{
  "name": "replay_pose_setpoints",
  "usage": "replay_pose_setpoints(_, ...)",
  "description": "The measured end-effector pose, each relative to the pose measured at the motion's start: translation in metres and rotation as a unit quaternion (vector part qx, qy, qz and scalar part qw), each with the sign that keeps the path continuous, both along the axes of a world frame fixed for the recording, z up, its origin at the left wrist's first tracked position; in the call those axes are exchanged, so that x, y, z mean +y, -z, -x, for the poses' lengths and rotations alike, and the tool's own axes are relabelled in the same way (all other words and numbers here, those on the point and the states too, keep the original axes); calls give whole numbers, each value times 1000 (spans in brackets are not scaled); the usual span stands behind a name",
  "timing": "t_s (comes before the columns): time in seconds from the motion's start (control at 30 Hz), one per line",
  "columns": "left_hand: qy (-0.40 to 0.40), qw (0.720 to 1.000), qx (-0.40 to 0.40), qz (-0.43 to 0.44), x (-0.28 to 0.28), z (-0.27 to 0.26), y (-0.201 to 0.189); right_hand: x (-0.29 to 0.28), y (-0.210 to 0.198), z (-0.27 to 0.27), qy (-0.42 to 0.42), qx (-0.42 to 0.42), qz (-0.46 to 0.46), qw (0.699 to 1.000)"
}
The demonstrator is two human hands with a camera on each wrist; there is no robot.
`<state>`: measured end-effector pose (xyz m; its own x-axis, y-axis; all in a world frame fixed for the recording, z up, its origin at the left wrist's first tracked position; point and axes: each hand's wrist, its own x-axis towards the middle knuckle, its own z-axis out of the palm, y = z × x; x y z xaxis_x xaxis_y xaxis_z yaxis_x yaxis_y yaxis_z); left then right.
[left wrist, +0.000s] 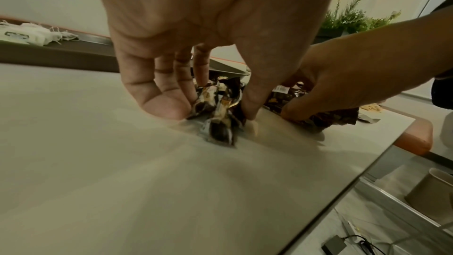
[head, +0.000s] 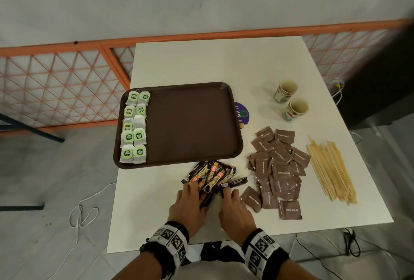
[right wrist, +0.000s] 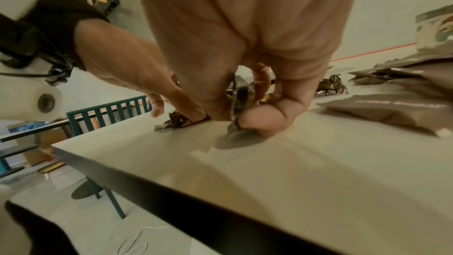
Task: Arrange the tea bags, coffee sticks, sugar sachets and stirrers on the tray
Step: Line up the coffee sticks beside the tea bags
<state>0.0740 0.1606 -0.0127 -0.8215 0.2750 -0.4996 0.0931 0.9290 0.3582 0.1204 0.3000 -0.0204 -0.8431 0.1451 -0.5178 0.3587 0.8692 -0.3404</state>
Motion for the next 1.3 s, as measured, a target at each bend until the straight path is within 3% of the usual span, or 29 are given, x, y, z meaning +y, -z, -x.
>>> replay_pose_setpoints(0.17, -25, 998, -12, 54, 9, 4, 3, 3, -6, 7, -31, -24, 0, 999)
replay_pose_setpoints(0.27, -30, 996, -13, 87, 16, 8, 4, 12, -14, 13, 55, -37, 134, 989)
replay_pose_setpoints(0.37, -24, 993, -13, 117, 18, 12, 6, 28, -26, 16, 190, -90, 284, 936)
replay_pose_setpoints(0.5, 2, 990, -15, 138, 17, 18, 6, 59, -36, 16, 300, -149, 481, 810)
replay_pose_setpoints(0.53, 6, 990, -14, 141, 16, 20, 5, 66, -36, 18, 313, -158, 496, 794)
replay_pose_setpoints(0.6, 15, 989, -15, 147, 16, 22, 4, 78, -34, 24, 310, -166, 479, 805)
replay_pose_setpoints(0.7, 19, 989, -30, 143, 13, 26, 3, 84, -29, 36, 226, -175, 358, 889)
replay_pose_setpoints(0.77, 16, 989, -54, 136, 9, 30, -2, 81, -25, 40, 189, -176, 295, 920)
replay_pose_setpoints(0.87, -7, 987, -118, 110, -3, 36, -9, 75, -22, 43, 214, -177, 310, 909)
replay_pose_setpoints(0.97, -59, 979, -195, 32, -21, 44, -12, 69, -25, 42, 230, -193, 351, 887)
replay_pose_setpoints(1.07, -129, 964, -228, -50, -36, 49, -23, 62, -26, 40, 215, -219, 343, 888)
replay_pose_setpoints(1.2, -283, 890, -262, -244, -39, 52, -39, 42, -33, 44, 183, -228, 350, 890)
replay_pose_setpoints(1.3, -277, 868, -218, -349, -28, 54, -50, 16, -46, 57, 134, -239, 384, 882)
